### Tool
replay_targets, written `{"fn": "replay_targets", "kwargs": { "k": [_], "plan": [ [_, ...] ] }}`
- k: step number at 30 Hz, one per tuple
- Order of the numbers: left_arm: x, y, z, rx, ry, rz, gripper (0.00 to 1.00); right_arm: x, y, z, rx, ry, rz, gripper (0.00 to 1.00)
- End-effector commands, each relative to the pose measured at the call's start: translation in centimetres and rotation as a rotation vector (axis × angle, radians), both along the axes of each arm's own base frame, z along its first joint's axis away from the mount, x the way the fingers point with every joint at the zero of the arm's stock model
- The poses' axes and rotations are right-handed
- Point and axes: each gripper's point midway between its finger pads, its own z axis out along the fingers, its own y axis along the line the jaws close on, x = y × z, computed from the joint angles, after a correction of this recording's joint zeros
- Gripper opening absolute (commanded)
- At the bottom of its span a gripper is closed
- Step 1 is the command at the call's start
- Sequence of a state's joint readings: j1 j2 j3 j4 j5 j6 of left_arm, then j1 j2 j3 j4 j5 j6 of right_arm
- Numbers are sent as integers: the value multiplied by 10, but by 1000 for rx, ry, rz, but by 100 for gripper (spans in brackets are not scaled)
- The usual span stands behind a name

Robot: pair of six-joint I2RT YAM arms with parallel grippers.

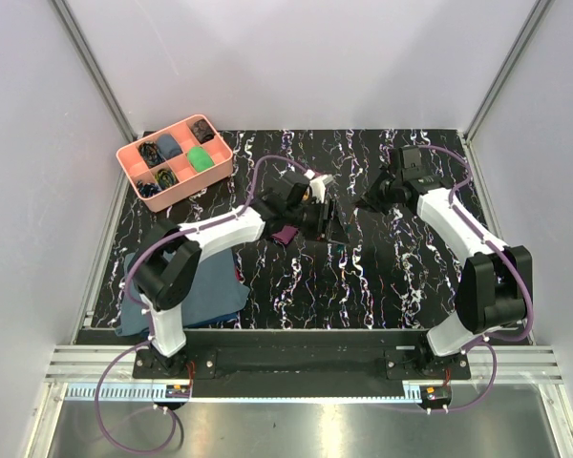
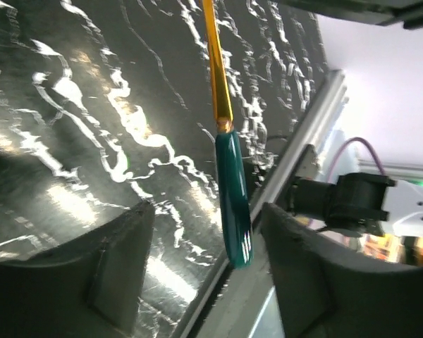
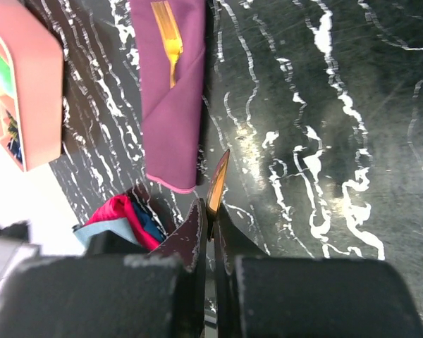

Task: Fold the napkin into a case and place the utensils inside
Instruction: Pass from the right arm to the left, then pass from the left arm to the right

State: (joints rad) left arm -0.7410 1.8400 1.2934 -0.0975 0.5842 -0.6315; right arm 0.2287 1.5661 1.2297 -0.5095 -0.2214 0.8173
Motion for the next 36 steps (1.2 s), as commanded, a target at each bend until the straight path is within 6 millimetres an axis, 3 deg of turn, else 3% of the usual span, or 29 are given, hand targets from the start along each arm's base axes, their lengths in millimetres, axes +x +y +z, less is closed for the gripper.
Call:
{"fn": "replay_targets", "kwargs": {
  "k": [1,4,5,6,7,8,10,17,23,31,36],
  "plan": [
    [-5,-18,23,-162,29,-52,46,12,19,42,57,-113,28,1],
    [-4,-14,25,-212,70,-61,15,10,24,47,70,-133,72,8],
    [-4,-12,34,-254,62,-82,9,9,25,49,69,-145,87,18],
    [0,-1,29,-267,76,-65,0,10,26,53,69,-175,113,24],
    [0,4,39,-306,94,-52,0,7,29,55,63,-201,166,28],
    [8,12,53,-374,53,-62,0,6,31,57,63,-227,195,39],
    [6,24,58,-417,111,-58,0,2,38,58,80,-262,269,46],
    [2,48,102,-660,126,-100,0,5,63,60,209,-331,382,47],
    [0,52,111,-789,233,-109,0,10,80,68,260,-353,422,46],
    [5,57,114,-798,236,-94,0,8,59,79,174,-389,306,51],
    [7,56,112,-784,241,-83,0,2,60,83,188,-388,315,53]
  ]
}}
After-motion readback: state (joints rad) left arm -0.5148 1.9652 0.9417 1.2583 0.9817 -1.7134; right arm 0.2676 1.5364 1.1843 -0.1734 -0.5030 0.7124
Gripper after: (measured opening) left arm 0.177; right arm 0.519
